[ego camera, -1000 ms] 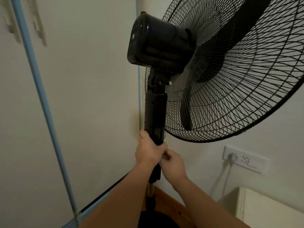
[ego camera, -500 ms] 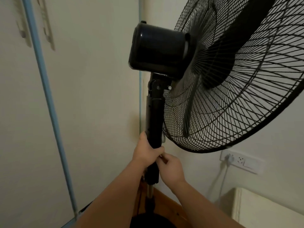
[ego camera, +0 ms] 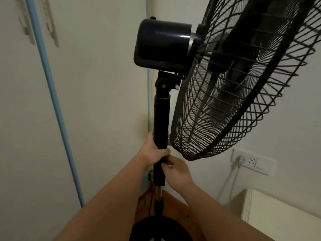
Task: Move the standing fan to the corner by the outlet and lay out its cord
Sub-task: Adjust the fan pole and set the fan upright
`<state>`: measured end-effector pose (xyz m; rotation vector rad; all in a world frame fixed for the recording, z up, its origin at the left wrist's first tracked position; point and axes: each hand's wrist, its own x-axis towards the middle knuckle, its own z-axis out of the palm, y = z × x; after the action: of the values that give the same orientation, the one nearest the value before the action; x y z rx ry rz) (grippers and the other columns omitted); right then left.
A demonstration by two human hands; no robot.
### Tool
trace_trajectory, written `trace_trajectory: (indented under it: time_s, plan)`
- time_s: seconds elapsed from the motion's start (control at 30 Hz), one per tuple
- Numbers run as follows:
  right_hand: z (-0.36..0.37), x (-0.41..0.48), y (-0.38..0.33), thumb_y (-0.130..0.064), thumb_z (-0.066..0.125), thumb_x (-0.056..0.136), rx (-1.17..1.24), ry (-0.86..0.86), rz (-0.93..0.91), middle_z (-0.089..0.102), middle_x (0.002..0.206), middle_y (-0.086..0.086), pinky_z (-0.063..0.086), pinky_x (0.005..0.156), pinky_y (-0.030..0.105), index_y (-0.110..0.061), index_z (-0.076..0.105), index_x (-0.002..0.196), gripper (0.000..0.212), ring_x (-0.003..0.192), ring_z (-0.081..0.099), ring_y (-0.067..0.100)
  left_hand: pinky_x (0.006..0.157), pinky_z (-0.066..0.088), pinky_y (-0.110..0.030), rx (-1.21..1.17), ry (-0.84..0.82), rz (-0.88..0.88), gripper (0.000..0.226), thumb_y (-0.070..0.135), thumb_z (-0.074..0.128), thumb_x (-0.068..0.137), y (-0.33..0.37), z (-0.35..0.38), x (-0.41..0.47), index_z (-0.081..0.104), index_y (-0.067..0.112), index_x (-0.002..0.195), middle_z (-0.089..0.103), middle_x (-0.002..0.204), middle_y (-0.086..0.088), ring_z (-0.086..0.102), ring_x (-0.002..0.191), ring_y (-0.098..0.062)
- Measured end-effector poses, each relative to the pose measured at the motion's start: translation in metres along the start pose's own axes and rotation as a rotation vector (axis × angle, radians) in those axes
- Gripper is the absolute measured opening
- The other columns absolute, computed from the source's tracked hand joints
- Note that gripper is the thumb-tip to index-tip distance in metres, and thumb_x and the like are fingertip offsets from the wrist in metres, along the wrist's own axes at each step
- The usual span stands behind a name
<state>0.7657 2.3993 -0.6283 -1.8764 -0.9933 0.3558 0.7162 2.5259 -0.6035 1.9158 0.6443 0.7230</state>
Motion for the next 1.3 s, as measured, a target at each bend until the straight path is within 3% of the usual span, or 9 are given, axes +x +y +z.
trace_trajectory:
  time_s: [0.17, 0.27, 0.37, 0.43, 0.6, 0.77, 0.97, 1.07, 1.3]
  plan:
    - [-0.005, 0.002, 0.002, -0.015, 0.045, 0.101, -0.027, -0.002, 0.021, 0.069, 0.116, 0.011, 0.047, 0.099, 0.041, -0.008, 0.067, 0.118, 0.028, 0.108, 0.063, 0.027, 0.089, 0.056, -0.044, -0.068, -0.026, -0.019, 0.085, 0.01, 0.08, 0.072, -0.004, 0.004, -0.004, 0.026, 0.02, 0.137, 0.061, 0.114, -0.012, 0.065, 0.1, -0.027]
    - [-0.01, 0.005, 0.007, -0.021, 0.043, 0.104, -0.031, -0.007, 0.012, 0.069, 0.105, 0.009, 0.048, 0.076, 0.018, -0.008, 0.068, 0.109, 0.028, 0.094, 0.062, 0.02, 0.075, 0.051, -0.017, -0.031, -0.002, -0.002, 0.08, 0.016, 0.081, 0.077, -0.006, 0.006, -0.006, 0.028, 0.023, 0.136, 0.057, 0.113, 0.007, 0.057, 0.095, 0.0]
    - [-0.015, 0.013, 0.016, -0.026, 0.051, 0.102, 0.066, -0.018, 0.014, 0.066, 0.089, -0.001, 0.04, 0.057, 0.004, -0.017, 0.065, 0.092, 0.019, 0.083, 0.062, 0.014, 0.066, 0.046, -0.009, -0.008, 0.014, 0.008, 0.079, 0.02, 0.081, 0.08, -0.005, 0.009, -0.006, 0.029, 0.022, 0.14, 0.056, 0.11, 0.012, 0.056, 0.093, 0.002]
    - [-0.018, 0.021, 0.024, -0.027, 0.064, 0.095, 0.206, -0.039, 0.041, 0.062, 0.094, -0.008, 0.041, 0.069, 0.004, -0.021, 0.061, 0.097, 0.008, 0.094, 0.061, 0.013, 0.077, 0.05, -0.019, 0.003, 0.021, 0.016, 0.081, 0.02, 0.079, 0.082, -0.002, 0.011, -0.006, 0.028, 0.02, 0.144, 0.057, 0.113, 0.007, 0.06, 0.097, -0.007]
    - [-0.014, 0.034, 0.025, -0.019, 0.076, 0.085, 0.387, -0.181, -0.03, 0.055, 0.126, -0.019, 0.047, 0.099, 0.027, -0.046, 0.048, 0.127, 0.057, 0.114, 0.054, 0.002, 0.076, 0.049, -0.019, 0.048, 0.032, 0.016, 0.086, 0.024, 0.078, 0.083, 0.001, 0.012, -0.008, 0.024, 0.023, 0.15, 0.059, 0.112, 0.01, 0.062, 0.098, -0.008]
    - [-0.009, 0.047, 0.017, -0.005, 0.07, 0.087, 0.377, -0.238, -0.116, 0.068, 0.12, -0.001, 0.055, 0.083, 0.02, -0.037, 0.059, 0.121, 0.048, 0.111, 0.063, 0.011, 0.062, 0.044, -0.003, 0.035, 0.057, 0.015, 0.079, 0.024, 0.08, 0.079, 0.002, 0.012, -0.009, 0.034, 0.029, 0.143, 0.055, 0.101, 0.023, 0.057, 0.09, 0.006]
    - [-0.005, 0.056, 0.028, -0.009, 0.069, 0.091, 0.317, -0.238, -0.125, 0.066, 0.121, -0.003, 0.053, 0.082, 0.016, -0.041, 0.055, 0.119, 0.045, 0.111, 0.062, 0.004, 0.094, 0.055, -0.042, 0.096, 0.154, 0.062, 0.085, 0.025, 0.086, 0.072, 0.01, 0.018, -0.008, 0.038, 0.019, 0.142, 0.056, 0.127, -0.002, 0.059, 0.114, -0.02]
    - [-0.005, 0.052, 0.029, -0.009, 0.067, 0.092, 0.313, -0.232, -0.168, 0.063, 0.111, -0.019, 0.047, 0.07, 0.002, -0.048, 0.053, 0.11, 0.046, 0.095, 0.059, -0.019, 0.095, 0.054, -0.045, 0.09, 0.189, 0.079, 0.078, 0.023, 0.083, 0.076, 0.011, 0.02, -0.011, 0.039, 0.019, 0.141, 0.055, 0.127, -0.004, 0.058, 0.114, -0.021]
    - [0.0, 0.051, 0.026, 0.0, 0.066, 0.092, 0.259, -0.162, -0.238, 0.062, 0.113, -0.014, 0.047, 0.076, 0.002, -0.044, 0.051, 0.113, 0.051, 0.099, 0.059, -0.018, 0.098, 0.052, -0.047, 0.043, 0.14, 0.084, 0.072, 0.02, 0.081, 0.079, 0.011, 0.014, -0.014, 0.041, 0.022, 0.139, 0.055, 0.128, -0.004, 0.058, 0.116, -0.021]
